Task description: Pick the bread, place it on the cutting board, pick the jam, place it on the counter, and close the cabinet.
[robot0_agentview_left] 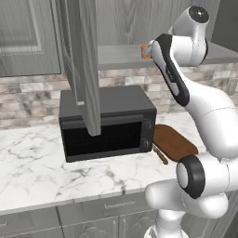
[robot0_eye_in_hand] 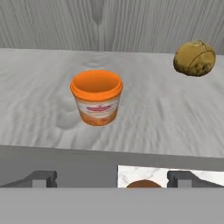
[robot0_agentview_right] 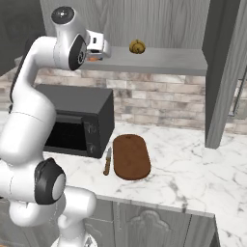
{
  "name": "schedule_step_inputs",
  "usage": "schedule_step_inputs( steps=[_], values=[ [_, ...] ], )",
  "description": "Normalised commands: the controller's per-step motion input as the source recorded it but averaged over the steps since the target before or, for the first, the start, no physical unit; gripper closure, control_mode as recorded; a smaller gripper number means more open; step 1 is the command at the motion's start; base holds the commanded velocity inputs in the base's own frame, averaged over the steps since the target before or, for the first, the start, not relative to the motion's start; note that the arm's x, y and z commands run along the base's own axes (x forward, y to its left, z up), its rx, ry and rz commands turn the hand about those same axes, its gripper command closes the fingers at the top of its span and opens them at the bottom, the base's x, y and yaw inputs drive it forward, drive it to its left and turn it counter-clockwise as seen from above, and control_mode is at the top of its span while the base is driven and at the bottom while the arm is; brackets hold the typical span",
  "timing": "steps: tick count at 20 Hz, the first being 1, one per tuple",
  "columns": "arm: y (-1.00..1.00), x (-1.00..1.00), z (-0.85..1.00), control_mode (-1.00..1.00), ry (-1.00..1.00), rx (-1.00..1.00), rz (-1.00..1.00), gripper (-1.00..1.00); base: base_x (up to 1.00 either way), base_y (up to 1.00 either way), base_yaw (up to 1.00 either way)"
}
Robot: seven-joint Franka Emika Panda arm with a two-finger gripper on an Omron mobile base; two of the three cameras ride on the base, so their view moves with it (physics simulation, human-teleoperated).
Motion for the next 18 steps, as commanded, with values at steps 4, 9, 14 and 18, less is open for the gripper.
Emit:
schedule_step_inputs(
  steps=[4, 9, 14, 18],
  values=[
    [0.02, 0.32, 0.0, -1.0, 0.0, 0.0, 0.0, -1.0, 0.0, 0.0, 0.0],
    [0.05, 0.3, 0.0, -1.0, 0.0, 0.0, 0.0, -1.0, 0.0, 0.0, 0.0],
    [0.03, 0.27, 0.0, -1.0, 0.0, 0.0, 0.0, -1.0, 0.0, 0.0, 0.0],
    [0.02, 0.28, 0.0, -1.0, 0.0, 0.0, 0.0, -1.0, 0.0, 0.0, 0.0]
  ],
)
